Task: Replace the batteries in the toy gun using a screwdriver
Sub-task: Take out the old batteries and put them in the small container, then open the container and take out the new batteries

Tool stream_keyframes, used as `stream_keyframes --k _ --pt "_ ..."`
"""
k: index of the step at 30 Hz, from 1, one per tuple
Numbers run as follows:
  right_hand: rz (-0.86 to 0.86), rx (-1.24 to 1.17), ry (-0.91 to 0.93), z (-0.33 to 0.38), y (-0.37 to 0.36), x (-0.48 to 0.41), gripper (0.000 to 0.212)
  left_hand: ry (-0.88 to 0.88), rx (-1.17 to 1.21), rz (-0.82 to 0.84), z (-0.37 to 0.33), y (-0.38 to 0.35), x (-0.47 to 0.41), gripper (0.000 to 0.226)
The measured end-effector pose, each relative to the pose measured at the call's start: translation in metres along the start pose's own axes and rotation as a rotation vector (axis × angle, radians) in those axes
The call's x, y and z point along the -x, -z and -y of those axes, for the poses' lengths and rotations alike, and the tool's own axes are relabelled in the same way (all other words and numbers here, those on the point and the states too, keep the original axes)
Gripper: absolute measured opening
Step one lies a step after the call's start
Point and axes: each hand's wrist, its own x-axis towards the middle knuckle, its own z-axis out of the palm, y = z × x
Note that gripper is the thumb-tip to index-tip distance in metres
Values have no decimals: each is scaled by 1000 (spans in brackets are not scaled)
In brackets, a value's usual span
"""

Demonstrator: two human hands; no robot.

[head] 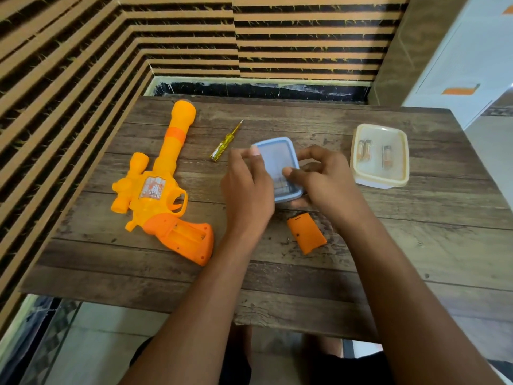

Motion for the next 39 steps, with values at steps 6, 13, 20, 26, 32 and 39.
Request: stream_keyframes --k 6,13,20,26,32,39 --pt "-340 180 66 -14 2 -16 22 -26 80 126 0 -6 2 31" --pt "-422 261 130 -17 2 -25 24 -112 -18 307 9 -16 3 40" --pt "-295 476 221 -17 6 -23 23 -246 -254 426 6 -15 6 55" --pt "-279 553 266 -16 9 -22 22 -232 -364 487 4 -17 9 57" --pt "-463 569 428 -14 12 -21 32 -236 -366 509 3 -17 11 57" --pt "-589 664 452 -14 18 -16 30 -215 -361 519 3 -17 11 58"
